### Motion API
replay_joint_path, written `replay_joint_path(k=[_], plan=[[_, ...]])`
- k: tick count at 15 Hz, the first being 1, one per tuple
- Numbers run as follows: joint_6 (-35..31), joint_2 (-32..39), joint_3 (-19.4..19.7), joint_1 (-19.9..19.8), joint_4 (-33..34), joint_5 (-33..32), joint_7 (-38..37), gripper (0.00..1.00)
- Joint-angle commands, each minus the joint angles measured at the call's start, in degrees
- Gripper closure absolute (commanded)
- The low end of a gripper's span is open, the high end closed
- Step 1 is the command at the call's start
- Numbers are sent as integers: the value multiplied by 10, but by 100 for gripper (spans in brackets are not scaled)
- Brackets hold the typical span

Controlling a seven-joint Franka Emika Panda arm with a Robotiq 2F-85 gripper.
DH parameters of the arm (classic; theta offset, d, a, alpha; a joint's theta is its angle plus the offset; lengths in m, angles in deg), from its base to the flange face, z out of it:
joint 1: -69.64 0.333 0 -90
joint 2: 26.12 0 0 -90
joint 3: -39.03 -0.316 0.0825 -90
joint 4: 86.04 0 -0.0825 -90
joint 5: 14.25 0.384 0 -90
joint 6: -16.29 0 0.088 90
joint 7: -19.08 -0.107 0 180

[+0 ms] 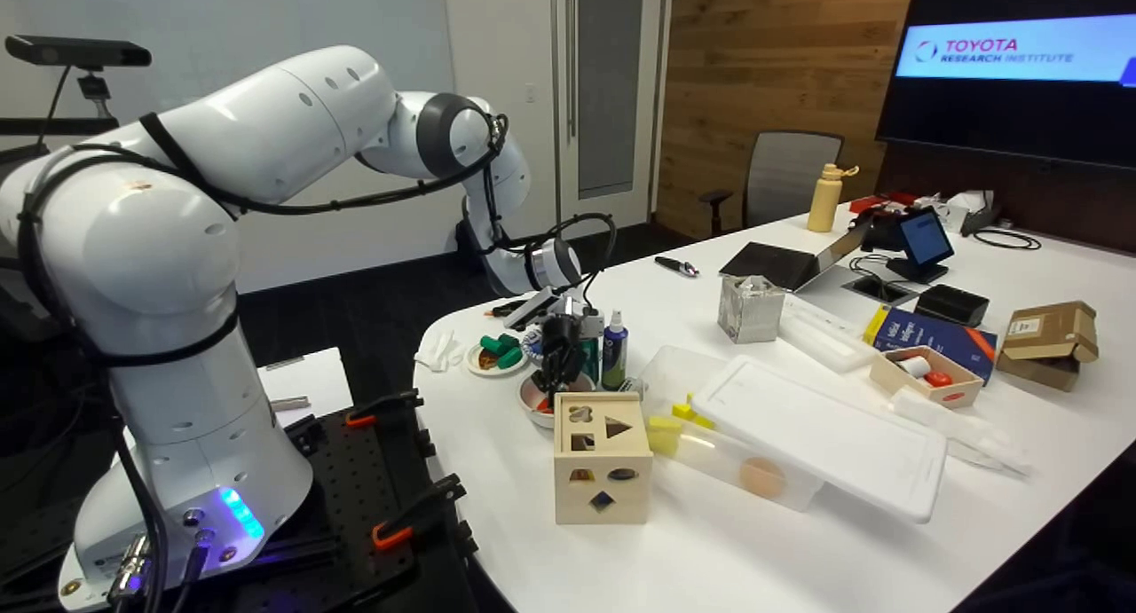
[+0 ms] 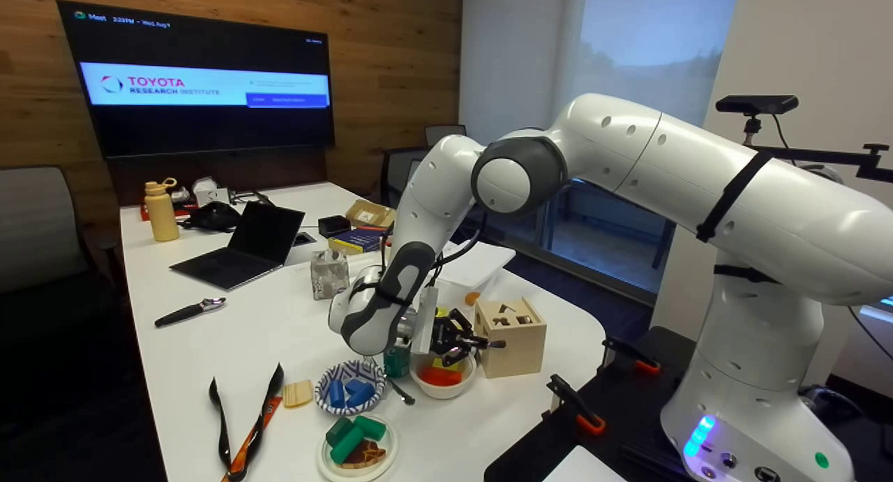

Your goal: Use the spoon to move one of the blocks to the table

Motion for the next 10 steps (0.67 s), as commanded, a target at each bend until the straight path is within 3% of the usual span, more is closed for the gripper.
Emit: replay_joint_path(k=[1, 10], plan=[[27, 25, 2, 14, 29, -11, 1, 97], [18, -7, -13, 16, -4, 12, -14, 97]])
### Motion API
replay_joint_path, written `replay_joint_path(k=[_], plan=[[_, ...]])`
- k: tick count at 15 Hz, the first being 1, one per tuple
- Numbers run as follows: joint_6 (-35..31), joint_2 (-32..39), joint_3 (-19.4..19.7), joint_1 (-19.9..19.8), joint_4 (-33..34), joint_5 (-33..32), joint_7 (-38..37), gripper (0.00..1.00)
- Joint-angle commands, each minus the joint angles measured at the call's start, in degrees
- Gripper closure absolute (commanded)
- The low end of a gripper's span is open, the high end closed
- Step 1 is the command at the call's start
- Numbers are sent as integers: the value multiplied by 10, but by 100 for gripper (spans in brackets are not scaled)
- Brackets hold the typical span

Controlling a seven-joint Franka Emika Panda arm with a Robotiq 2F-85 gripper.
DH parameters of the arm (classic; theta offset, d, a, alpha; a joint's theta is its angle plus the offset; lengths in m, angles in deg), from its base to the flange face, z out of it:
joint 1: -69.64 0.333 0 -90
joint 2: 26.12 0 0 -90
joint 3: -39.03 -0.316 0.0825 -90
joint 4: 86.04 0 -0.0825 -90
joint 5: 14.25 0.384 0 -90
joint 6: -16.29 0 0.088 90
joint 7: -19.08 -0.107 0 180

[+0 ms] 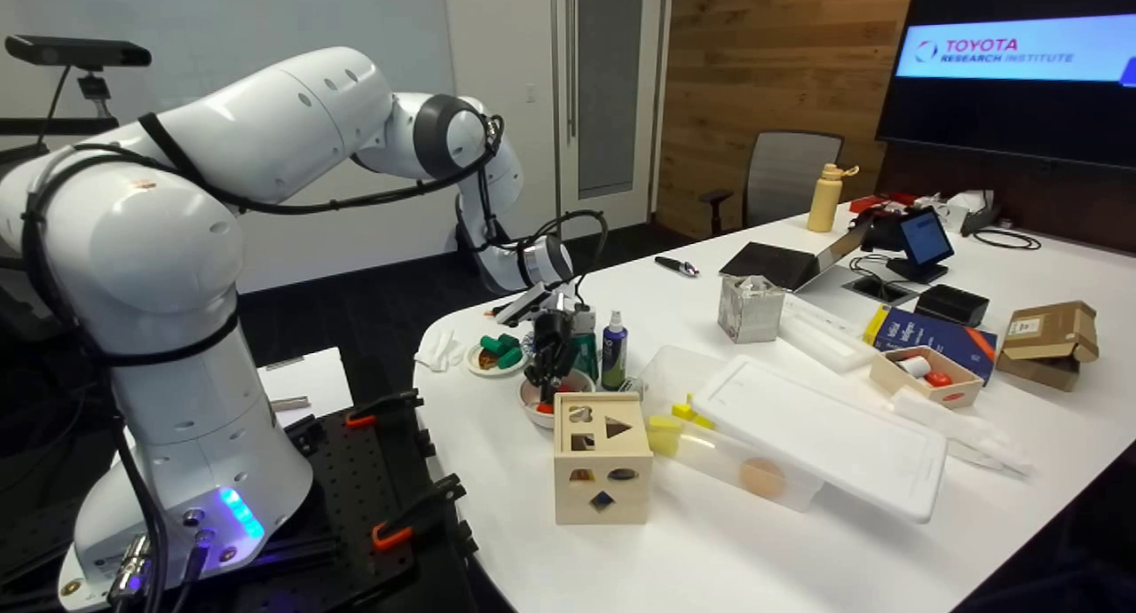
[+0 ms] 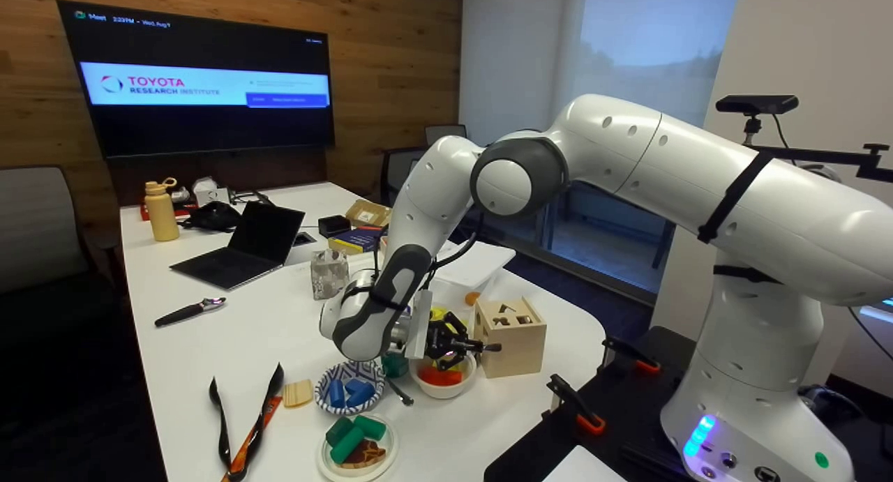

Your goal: Use the spoon to move one of the blocks to the table

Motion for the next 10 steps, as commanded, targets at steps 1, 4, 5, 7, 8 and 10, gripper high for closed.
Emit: replay_joint_path(k=[1, 4, 5, 7, 8, 10], plan=[[6, -5, -6, 0, -10, 11, -12, 97], [3, -1, -10, -4, -10, 18, -7, 97], [3, -1, -11, -6, -11, 21, -6, 97], [3, 0, -12, -8, -12, 26, -4, 97], [3, 2, -13, -10, -11, 30, -1, 97], [4, 5, -16, -15, -7, 43, 4, 97]])
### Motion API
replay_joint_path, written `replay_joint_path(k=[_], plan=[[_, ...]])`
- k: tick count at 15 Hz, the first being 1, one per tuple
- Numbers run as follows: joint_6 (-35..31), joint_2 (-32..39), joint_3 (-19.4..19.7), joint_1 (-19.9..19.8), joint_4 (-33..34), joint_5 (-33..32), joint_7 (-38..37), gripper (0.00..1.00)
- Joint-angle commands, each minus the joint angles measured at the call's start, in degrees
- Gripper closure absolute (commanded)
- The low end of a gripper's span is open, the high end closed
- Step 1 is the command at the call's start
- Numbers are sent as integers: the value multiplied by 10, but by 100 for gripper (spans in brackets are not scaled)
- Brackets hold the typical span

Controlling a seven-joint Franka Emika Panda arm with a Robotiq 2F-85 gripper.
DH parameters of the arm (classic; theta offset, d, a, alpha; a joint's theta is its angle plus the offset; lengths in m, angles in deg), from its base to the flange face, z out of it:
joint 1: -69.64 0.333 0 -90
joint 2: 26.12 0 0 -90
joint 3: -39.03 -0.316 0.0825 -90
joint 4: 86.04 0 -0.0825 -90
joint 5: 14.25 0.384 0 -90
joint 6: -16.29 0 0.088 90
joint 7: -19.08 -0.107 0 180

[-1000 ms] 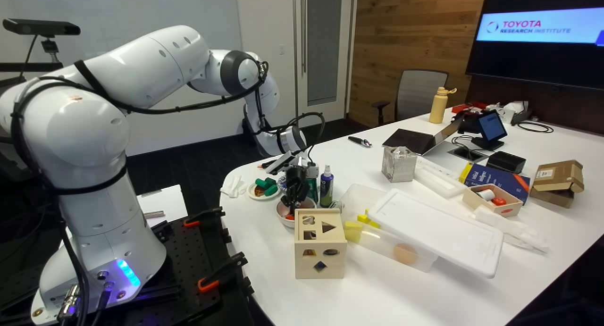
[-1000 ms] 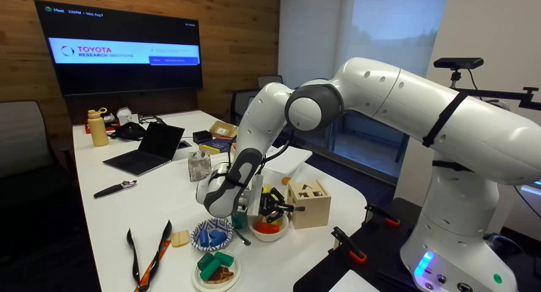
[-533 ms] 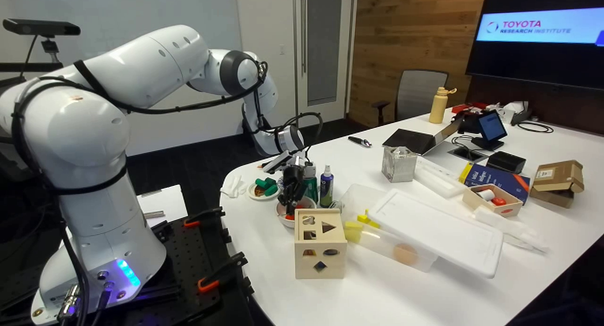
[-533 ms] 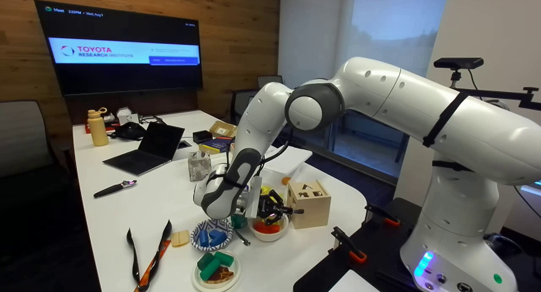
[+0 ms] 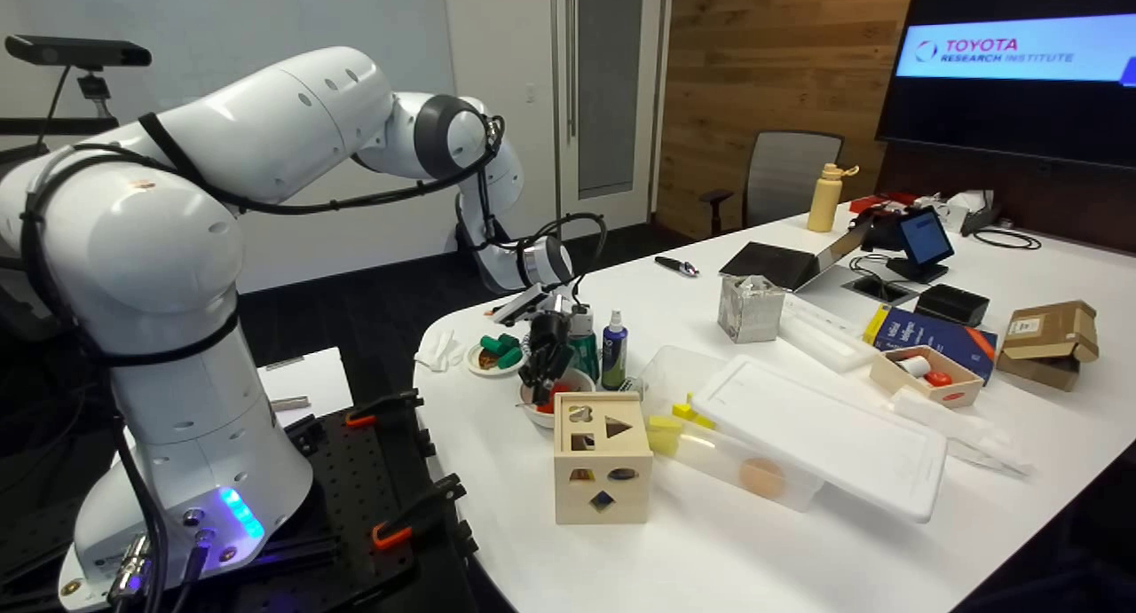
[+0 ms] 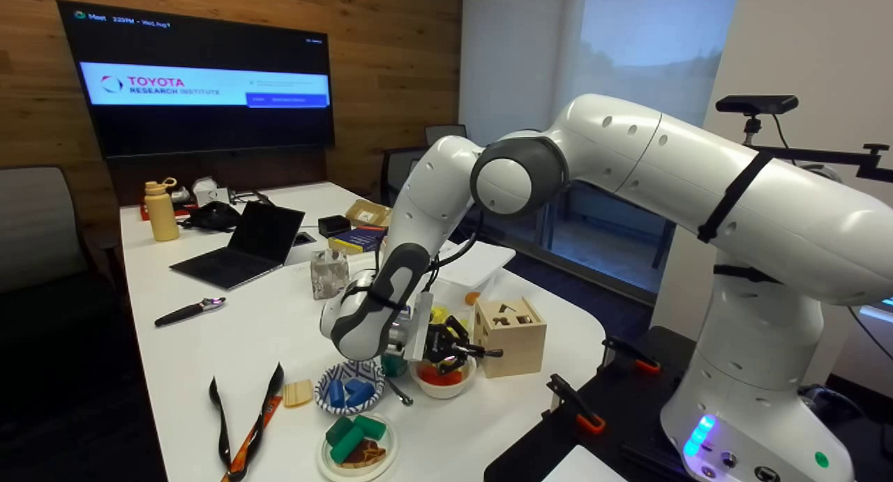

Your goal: Use the spoon to move one of the blocks to the table

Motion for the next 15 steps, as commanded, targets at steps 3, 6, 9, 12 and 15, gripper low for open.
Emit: replay_joint_path(k=[3, 6, 9, 12, 15], plan=[[-18, -3, -20, -22, -13, 37, 11, 97], [-42, -11, -30, -37, -20, 54, 17, 97], [-76, -22, -41, -56, -29, 77, 29, 97], [-111, -35, -48, -72, -42, 101, 43, 97], [-145, -58, -50, -84, -69, 118, 48, 97]])
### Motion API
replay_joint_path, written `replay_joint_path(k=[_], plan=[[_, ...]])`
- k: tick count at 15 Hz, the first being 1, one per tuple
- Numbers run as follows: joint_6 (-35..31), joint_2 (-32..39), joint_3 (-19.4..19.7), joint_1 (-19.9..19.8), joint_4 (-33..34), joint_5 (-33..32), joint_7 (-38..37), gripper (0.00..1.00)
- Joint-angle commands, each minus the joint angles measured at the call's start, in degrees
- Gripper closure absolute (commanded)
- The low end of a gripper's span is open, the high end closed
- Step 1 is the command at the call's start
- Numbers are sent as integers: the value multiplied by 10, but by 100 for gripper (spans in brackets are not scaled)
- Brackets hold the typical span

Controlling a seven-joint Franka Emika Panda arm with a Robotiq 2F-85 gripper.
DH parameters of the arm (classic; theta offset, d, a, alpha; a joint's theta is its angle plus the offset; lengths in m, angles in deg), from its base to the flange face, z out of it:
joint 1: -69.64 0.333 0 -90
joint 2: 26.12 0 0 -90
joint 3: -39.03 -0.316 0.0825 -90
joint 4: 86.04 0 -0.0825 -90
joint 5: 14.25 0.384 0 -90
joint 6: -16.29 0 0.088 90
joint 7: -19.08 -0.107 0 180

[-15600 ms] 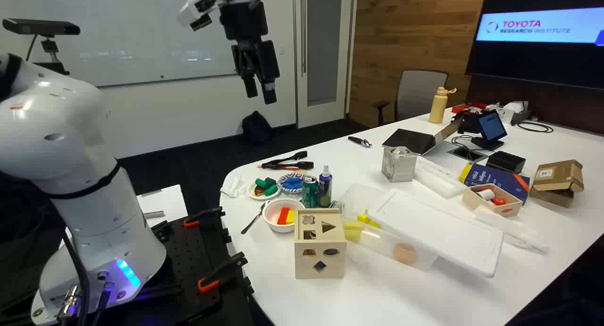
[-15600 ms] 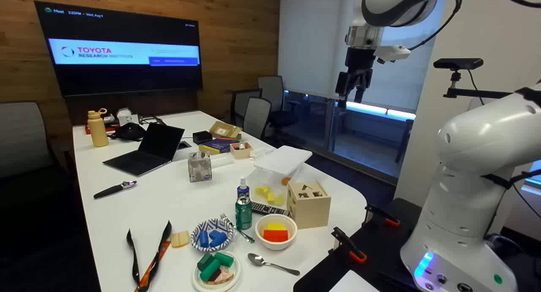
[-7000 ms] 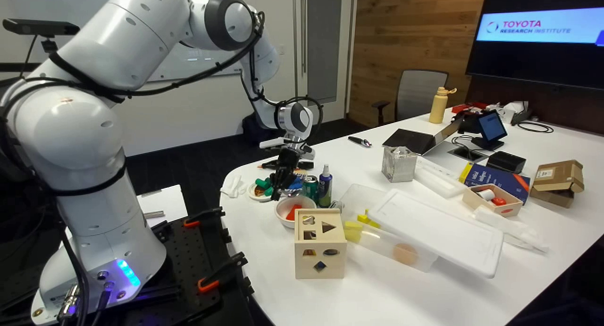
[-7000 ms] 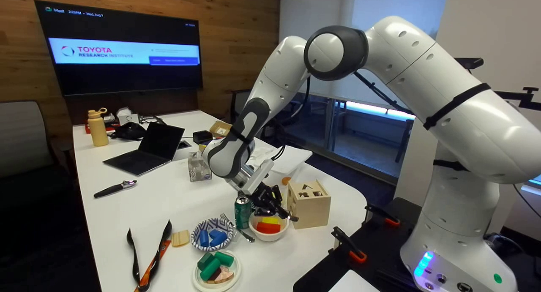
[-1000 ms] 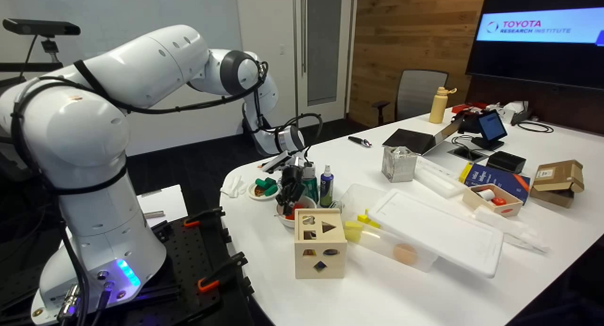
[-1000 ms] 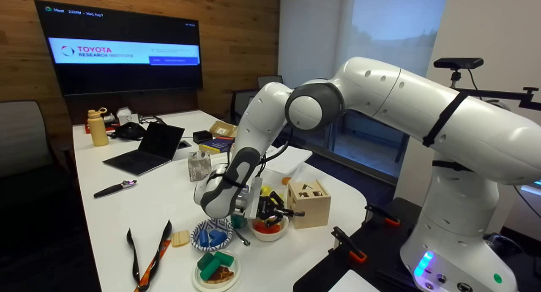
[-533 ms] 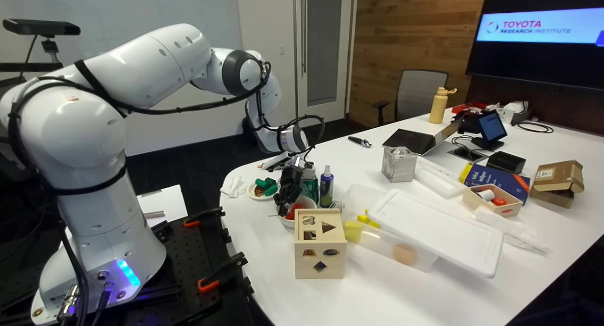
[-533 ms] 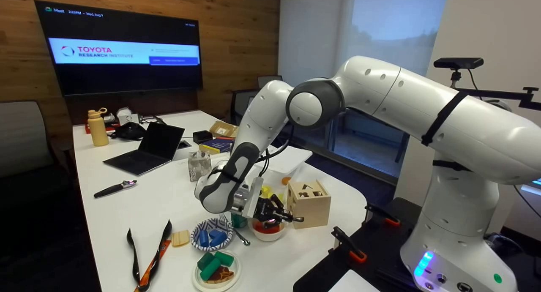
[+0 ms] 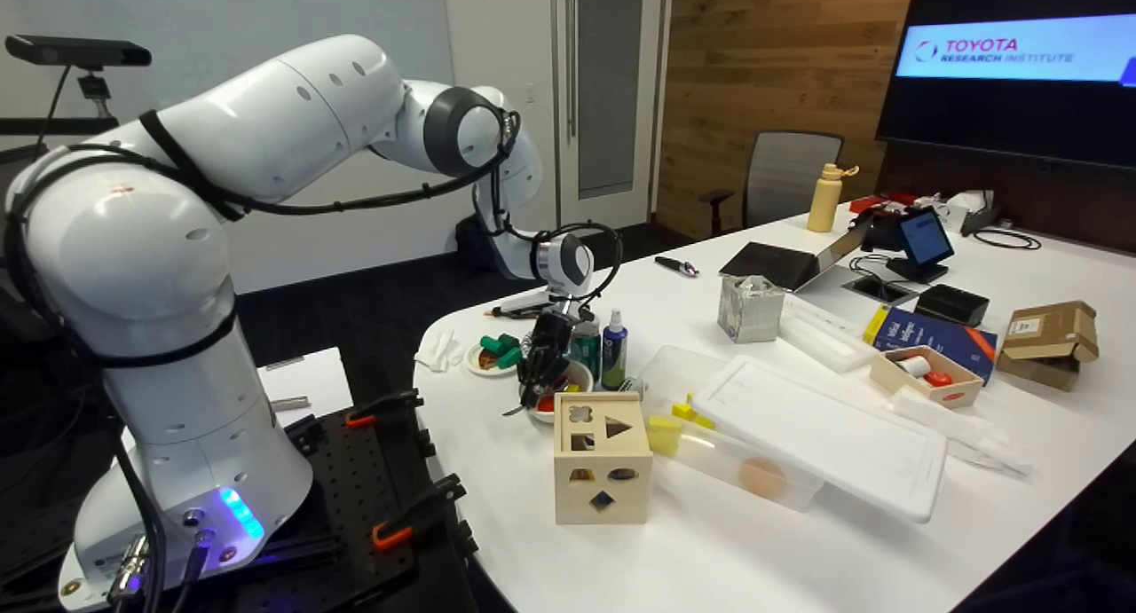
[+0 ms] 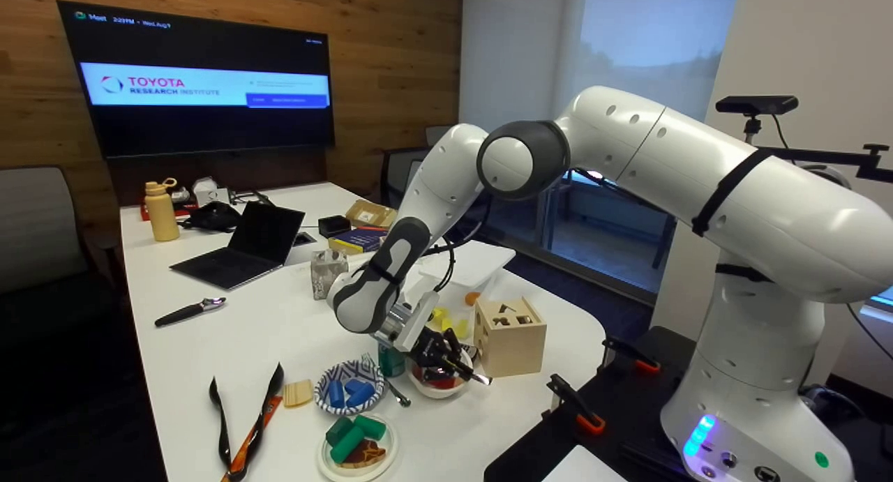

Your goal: Use the spoon to move one of the blocks to the table

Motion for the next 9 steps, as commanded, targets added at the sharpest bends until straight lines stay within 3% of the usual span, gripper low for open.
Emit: replay_joint_path(k=[1, 9], plan=[[-65, -39, -7, -18, -59, 26, 19, 97], [-113, -104, 4, -17, -131, 32, 1, 97]])
